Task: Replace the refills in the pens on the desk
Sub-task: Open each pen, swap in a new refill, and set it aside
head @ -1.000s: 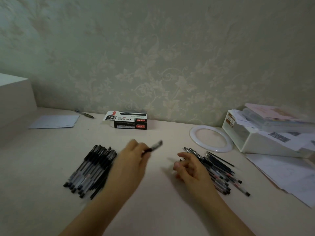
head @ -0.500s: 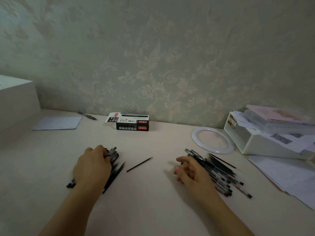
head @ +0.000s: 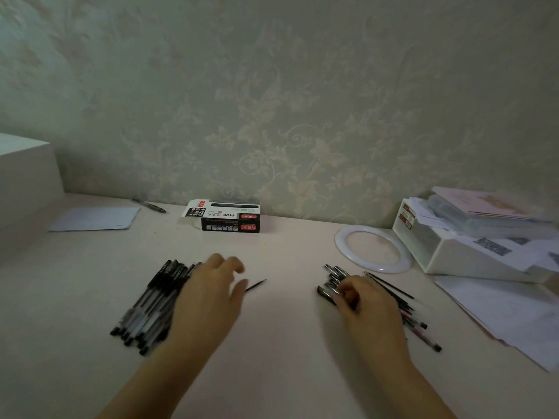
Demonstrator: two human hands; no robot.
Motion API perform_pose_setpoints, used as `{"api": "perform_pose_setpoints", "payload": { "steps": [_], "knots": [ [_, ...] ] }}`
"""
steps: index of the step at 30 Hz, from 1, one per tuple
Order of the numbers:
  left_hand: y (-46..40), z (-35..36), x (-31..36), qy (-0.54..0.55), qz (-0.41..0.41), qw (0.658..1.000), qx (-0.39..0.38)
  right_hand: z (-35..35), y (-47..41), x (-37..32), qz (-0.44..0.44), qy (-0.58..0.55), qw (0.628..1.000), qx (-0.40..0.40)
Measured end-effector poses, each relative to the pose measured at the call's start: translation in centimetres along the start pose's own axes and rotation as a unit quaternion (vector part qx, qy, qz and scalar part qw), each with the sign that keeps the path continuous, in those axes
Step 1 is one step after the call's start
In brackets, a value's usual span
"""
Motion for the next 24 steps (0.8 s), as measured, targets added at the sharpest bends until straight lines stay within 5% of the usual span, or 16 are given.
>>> {"api": "perform_pose_setpoints", "payload": {
  "steps": [7, 13, 18, 24],
  "knots": [
    [2.9, 4.3, 3.6, 0.092, 0.071, 0.987, -0.112, 0.8, 0.3, 0.7, 0.005, 0.120, 0.991, -0.059],
    [3.4, 5.0, 3.7, 0.124, 0.073, 0.981, -0.127, 1.8, 0.7, 0.8, 0.000, 0.146, 0.984, -0.100],
    [3.3, 4.6, 4.3, 0.180, 0.067, 0.975, -0.106, 1.0, 0.2, -0.6, 0.064, -0.092, 0.992, -0.053],
    [3.7, 5.3, 5.6, 0.300, 0.020, 0.940, -0.160, 4.4, 1.8, -1.6, 0.222, -0.358, 0.894, -0.154]
  ]
}}
Point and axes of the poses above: each hand's wrist, its own y-axis away from the middle knuckle, its own z-axis out of the palm, x = y × z, the point moved 9 cm from there along -y, towards the middle knuckle, and after that the axes turned 9 degrees about x, right-handed, at the moved point
